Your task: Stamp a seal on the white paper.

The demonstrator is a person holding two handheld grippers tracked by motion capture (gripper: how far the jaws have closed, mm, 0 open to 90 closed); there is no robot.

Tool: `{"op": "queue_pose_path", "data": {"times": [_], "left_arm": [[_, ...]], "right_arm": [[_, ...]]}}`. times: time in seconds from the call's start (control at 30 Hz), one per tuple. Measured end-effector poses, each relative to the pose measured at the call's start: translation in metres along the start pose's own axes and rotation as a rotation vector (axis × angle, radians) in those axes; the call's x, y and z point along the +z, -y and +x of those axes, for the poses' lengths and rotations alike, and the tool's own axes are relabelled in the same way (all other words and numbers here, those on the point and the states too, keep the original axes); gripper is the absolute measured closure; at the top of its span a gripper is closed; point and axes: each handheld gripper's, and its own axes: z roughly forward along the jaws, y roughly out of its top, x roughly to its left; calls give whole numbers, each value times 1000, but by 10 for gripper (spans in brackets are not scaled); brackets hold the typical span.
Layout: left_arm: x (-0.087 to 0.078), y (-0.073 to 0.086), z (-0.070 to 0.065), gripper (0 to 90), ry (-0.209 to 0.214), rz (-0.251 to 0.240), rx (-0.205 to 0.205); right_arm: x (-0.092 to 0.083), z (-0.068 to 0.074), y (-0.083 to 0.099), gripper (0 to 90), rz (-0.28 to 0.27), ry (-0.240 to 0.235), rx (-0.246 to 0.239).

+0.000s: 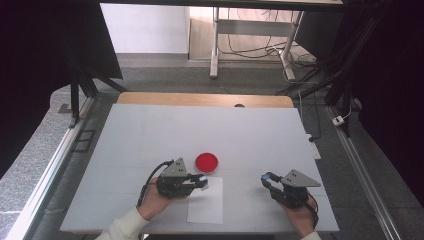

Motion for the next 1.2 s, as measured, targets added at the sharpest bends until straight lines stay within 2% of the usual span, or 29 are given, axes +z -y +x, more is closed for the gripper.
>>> {"op": "queue_pose_path", "data": {"times": [0.13,0.4,0.87,1.2], "left_arm": [[3,3,0,756,6,9,-7],[13,8,-2,756,9,43,6],[16,11,-3,756,-2,41,9],[22,15,-4,756,-14,56,21]], "right_arm": [[0,-1,0,644,0,0,-1],[0,0,0,643,0,-2,-3],[0,-1,0,644,-2,-2,-3],[1,0,0,643,3,-1,-6]]}}
